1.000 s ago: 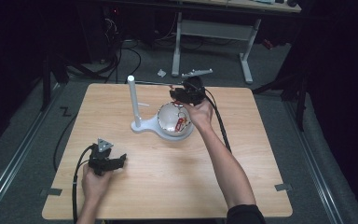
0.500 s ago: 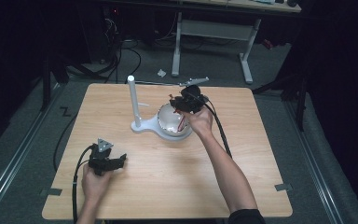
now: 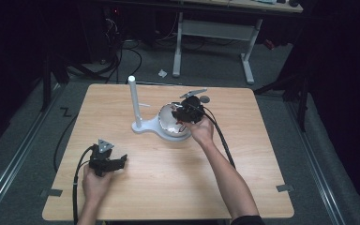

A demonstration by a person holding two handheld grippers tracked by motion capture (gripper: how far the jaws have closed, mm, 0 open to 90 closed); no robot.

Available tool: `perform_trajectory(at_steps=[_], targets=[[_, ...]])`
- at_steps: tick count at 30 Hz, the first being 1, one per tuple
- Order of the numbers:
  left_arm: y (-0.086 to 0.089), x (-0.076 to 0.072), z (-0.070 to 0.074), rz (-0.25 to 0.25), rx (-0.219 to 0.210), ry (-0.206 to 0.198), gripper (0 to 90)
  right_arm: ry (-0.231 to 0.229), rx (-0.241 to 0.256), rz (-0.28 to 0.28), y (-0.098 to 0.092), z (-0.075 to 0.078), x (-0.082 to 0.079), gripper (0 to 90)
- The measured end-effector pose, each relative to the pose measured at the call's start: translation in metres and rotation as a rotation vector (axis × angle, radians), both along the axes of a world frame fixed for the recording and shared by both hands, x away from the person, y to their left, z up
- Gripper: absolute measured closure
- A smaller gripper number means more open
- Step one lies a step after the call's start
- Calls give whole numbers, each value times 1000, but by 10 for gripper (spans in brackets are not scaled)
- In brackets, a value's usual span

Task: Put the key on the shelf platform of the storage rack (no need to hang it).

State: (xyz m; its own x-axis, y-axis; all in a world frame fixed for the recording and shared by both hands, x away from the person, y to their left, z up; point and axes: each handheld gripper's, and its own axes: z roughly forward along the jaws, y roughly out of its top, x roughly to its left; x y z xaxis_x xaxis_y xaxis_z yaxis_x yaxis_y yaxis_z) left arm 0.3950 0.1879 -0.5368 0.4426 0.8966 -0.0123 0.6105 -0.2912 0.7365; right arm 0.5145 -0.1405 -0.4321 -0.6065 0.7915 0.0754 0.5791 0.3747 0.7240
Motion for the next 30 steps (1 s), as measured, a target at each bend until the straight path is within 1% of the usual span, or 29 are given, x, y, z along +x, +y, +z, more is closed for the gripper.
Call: perform_trajectory(at_steps=[1,2,6,10,12,13,14,15,18,19,20,21,22,24,26,30], targets=[[0,0,0,0,0,0,231,0,0,0,0,0,0,689],[0,0,0,0,0,0,231,5,-11,-7,0,-2,0,689],[0,0,0,0,1,0,231,16,-17,-18,-1,-8,1,686],[0,0,0,0,1,0,231,25,-14,-23,-2,-11,2,683],[0,0,0,0,1,0,231,30,-12,-26,-2,-13,3,670],[0,0,0,1,1,-1,231,35,-3,-26,-2,-13,3,649],[0,0,0,1,1,-1,231,29,-3,-27,-3,-13,2,617],[0,0,0,1,1,-1,231,33,-4,-33,-3,-13,1,604],[0,0,0,1,0,-1,231,23,2,-36,-6,-11,-1,596],[0,0,0,1,0,-1,231,26,18,-42,-7,-9,-3,591],[0,0,0,1,0,-1,231,10,35,-35,-11,-4,-6,578],[0,0,0,1,0,-1,231,-2,40,-34,-13,-2,-8,575],[0,0,0,0,0,1,231,-2,40,-34,-13,-2,-8,575],[0,0,0,0,0,1,231,-18,45,-40,-17,4,-12,567],[0,0,0,0,0,-1,231,-42,65,-51,-28,12,-17,546],[0,0,0,0,0,-1,231,-51,85,-80,-42,17,-23,515]])
